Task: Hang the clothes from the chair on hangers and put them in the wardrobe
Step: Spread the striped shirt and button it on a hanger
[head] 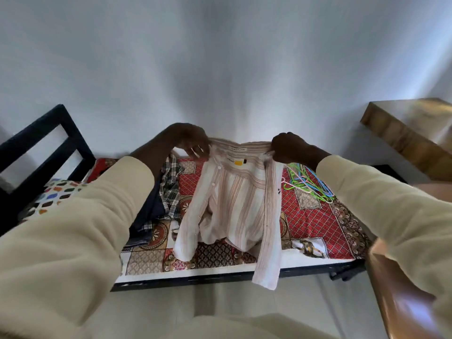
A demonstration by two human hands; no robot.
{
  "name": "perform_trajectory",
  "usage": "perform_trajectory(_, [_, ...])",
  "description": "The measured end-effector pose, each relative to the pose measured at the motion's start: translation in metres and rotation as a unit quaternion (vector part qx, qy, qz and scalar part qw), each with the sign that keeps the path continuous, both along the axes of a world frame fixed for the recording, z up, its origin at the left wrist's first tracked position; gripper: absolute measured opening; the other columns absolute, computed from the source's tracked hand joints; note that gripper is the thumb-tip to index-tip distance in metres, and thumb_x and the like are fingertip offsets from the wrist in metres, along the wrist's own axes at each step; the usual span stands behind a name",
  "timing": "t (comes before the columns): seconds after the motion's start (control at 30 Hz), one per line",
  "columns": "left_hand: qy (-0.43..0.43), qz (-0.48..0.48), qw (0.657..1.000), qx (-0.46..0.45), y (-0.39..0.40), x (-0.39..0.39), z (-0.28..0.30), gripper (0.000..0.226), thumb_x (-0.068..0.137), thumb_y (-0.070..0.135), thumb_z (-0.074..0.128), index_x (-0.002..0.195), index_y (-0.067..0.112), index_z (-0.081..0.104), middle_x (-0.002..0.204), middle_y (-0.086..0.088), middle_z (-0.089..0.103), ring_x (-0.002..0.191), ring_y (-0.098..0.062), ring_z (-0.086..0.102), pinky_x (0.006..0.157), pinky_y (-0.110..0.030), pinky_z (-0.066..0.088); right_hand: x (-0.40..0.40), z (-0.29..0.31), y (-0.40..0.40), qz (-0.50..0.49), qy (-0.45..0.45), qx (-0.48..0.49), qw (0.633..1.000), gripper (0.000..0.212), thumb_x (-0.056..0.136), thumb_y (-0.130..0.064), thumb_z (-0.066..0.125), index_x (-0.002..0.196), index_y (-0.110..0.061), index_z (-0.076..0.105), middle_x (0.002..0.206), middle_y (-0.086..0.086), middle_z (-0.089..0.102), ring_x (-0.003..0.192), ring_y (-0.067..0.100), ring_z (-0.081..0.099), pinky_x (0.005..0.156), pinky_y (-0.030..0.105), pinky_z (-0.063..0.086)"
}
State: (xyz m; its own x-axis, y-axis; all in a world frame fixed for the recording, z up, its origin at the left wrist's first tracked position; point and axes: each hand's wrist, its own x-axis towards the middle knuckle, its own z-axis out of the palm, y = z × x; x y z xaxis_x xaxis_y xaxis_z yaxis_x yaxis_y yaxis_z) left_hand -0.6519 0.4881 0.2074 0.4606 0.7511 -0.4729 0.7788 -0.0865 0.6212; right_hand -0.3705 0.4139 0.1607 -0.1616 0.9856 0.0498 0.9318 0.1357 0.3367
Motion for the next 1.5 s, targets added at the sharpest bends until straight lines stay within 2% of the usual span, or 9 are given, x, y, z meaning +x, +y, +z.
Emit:
perform_trajectory(0.23, [-0.018,0.001,0.953,0.301,0.004,-0.015,-0.023,0.028,0.08,-0.006,0.061,0.098,0.008,0.077,0.066,-0.003,0.071,0.053,-0.005,0.063,0.05,-0.006,0.046,0.005,-0.004,-0.004,-0.105,0.38,0.146,0.907,0.024,0.083,-0.018,0.055,0.095,-0.012,0.075,0.103,0.014,0.071,0.097,0.035,0.065,0.076,0.03,0.047])
perform_trajectory(0.43, [-0.241,0.101,0.964,0.041,-0.011,-0.018,-0.037,0.018,0.095,0.008,0.044,0.089,0.006,0.061,0.079,-0.009,0.064,0.068,-0.017,0.06,0.07,-0.031,0.053,-0.002,-0.002,-0.009,-0.123,0.608,0.164,0.767,0.011,0.073,-0.01,0.06,0.064,-0.015,0.062,0.054,-0.003,0.048,0.044,0.004,0.043,0.045,0.023,0.034])
perform_trajectory(0.63, [-0.072,0.007,0.996,-0.056,-0.024,-0.029,-0.053,0.013,0.093,-0.002,0.049,0.095,-0.001,0.062,0.084,-0.016,0.064,0.075,-0.026,0.061,0.073,-0.039,0.053,0.006,0.014,-0.02,-0.173,0.398,-0.17,0.885,0.022,0.089,-0.009,0.061,0.069,-0.016,0.054,0.068,0.003,0.052,0.054,0.012,0.047,0.049,0.02,0.039])
perform_trajectory(0.73, [-0.057,0.011,0.988,-0.145,-0.038,-0.03,-0.03,0.008,0.083,0.002,0.064,0.09,0.002,0.069,0.079,-0.012,0.072,0.069,-0.021,0.07,0.064,-0.032,0.06,-0.002,0.028,-0.025,-0.177,0.428,-0.39,0.796,0.01,0.074,0.003,0.067,0.074,-0.003,0.058,0.063,0.011,0.06,0.056,0.023,0.059,0.046,0.022,0.048])
perform_trajectory(0.87, [-0.241,-0.01,0.961,-0.132,-0.045,-0.045,-0.002,0.059,0.026,0.031,0.093,0.076,0.006,0.074,0.072,-0.006,0.072,0.065,-0.015,0.069,0.061,-0.026,0.057,0.011,0.056,-0.021,-0.109,0.554,-0.456,0.688,0.018,0.068,0.003,0.064,0.075,-0.007,0.05,0.07,0.011,0.055,0.058,0.018,0.06,0.052,0.025,0.052])
perform_trajectory(0.97, [-0.162,0.036,0.985,0.053,-0.02,-0.034,-0.022,0.008,0.084,0.0,0.061,0.08,0.006,0.066,0.071,-0.006,0.068,0.067,-0.019,0.062,0.059,-0.025,0.05,0.018,0.047,0.0,-0.157,0.513,-0.292,0.792,0.01,0.087,0.0,0.06,0.078,-0.005,0.057,0.084,0.013,0.061,0.07,0.021,0.066,0.062,0.026,0.054])
perform_trajectory(1.07, [0.036,0.017,0.931,0.362,0.007,-0.011,-0.065,0.018,0.082,0.0,0.056,0.097,0.003,0.065,0.094,-0.019,0.068,0.09,-0.033,0.065,0.076,-0.037,0.049,0.008,0.012,0.034,-0.136,0.38,-0.072,0.912,0.026,0.086,-0.012,0.066,0.108,0.004,0.064,0.113,0.024,0.064,0.107,0.037,0.062,0.087,0.038,0.051])
perform_trajectory(1.23, [0.077,0.045,0.907,0.412,0.047,0.002,-0.136,0.024,0.087,0.005,0.053,0.111,0.004,0.058,0.104,-0.022,0.068,0.097,-0.039,0.065,0.079,-0.043,0.051,-0.005,-0.059,0.082,-0.121,0.422,-0.013,0.898,0.014,0.089,-0.012,0.057,0.098,-0.005,0.05,0.102,0.026,0.06,0.093,0.035,0.059,0.069,0.031,0.04])
perform_trajectory(1.5, [-0.009,0.1,0.947,0.304,0.183,0.022,-0.238,0.041,0.097,0.008,0.052,0.134,0.001,0.037,0.081,-0.009,0.062,0.068,-0.028,0.064,0.058,-0.039,0.053,0.008,-0.172,0.199,-0.191,0.465,0.027,0.864,0.05,0.09,0.002,0.05,0.138,0.005,0.038,0.081,0.013,0.059,0.068,0.025,0.057,0.059,0.032,0.04])
